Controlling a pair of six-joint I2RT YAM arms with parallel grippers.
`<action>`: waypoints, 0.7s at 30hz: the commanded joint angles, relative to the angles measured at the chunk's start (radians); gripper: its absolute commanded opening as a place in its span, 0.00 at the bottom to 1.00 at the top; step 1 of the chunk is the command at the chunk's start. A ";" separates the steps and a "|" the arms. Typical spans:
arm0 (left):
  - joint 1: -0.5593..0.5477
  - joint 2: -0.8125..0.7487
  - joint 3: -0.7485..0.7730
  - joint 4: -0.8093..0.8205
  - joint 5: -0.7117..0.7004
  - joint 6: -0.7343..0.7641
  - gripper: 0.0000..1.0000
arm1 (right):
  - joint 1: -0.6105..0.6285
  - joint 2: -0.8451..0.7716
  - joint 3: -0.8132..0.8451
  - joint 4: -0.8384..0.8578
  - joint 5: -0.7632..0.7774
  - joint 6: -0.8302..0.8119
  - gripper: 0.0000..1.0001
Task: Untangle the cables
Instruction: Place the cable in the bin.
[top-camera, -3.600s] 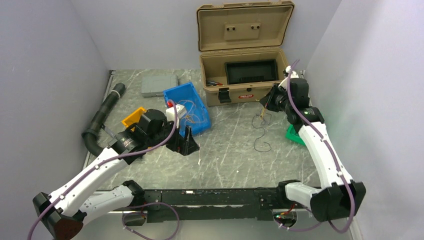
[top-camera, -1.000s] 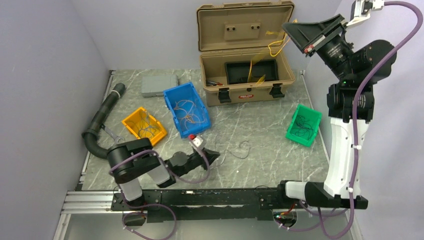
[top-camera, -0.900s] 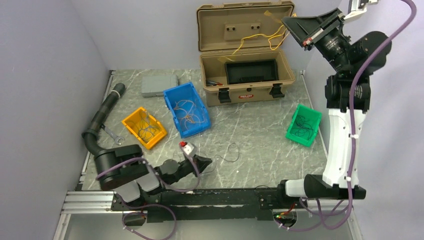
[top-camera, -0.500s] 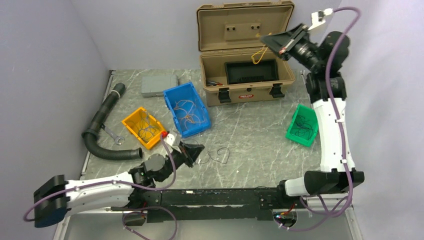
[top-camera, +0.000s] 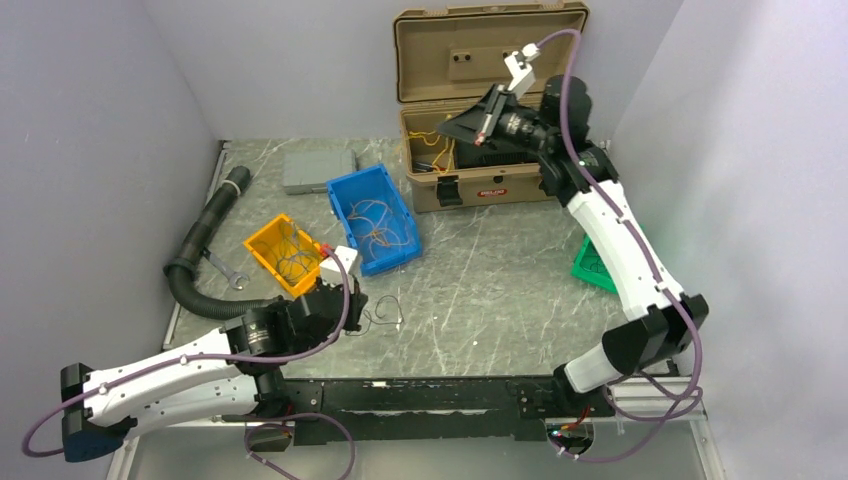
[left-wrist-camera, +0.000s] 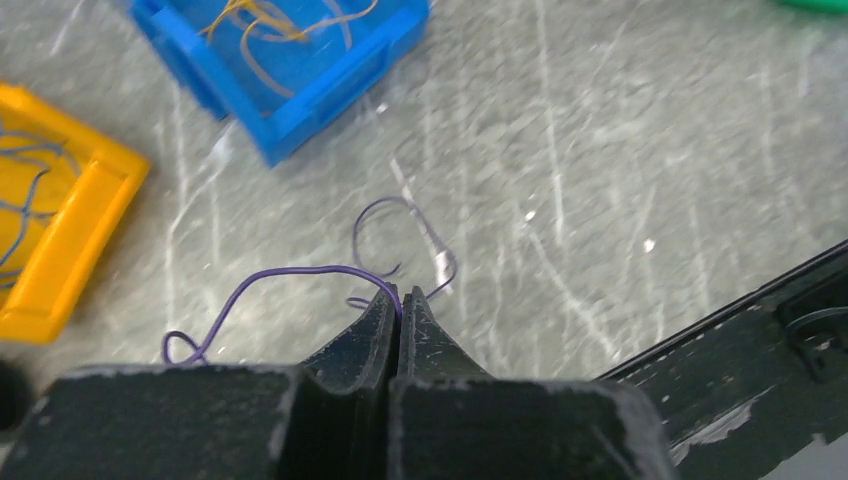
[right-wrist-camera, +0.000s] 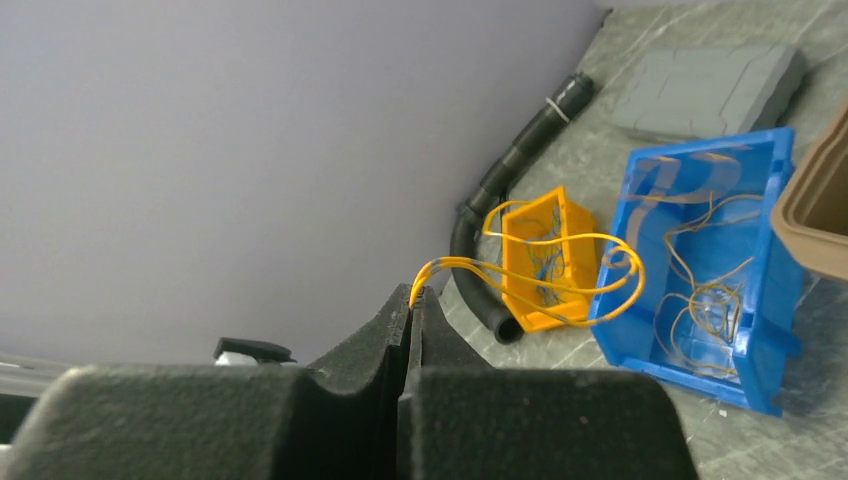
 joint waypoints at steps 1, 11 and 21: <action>0.003 -0.015 0.106 -0.263 -0.049 -0.064 0.00 | 0.064 0.073 0.056 0.002 0.017 -0.066 0.00; 0.003 -0.049 0.223 -0.386 -0.036 -0.039 0.00 | 0.153 0.195 0.095 -0.033 0.019 -0.158 0.00; 0.003 -0.003 0.294 -0.446 -0.030 -0.011 0.00 | 0.220 0.322 0.175 -0.116 0.056 -0.250 0.00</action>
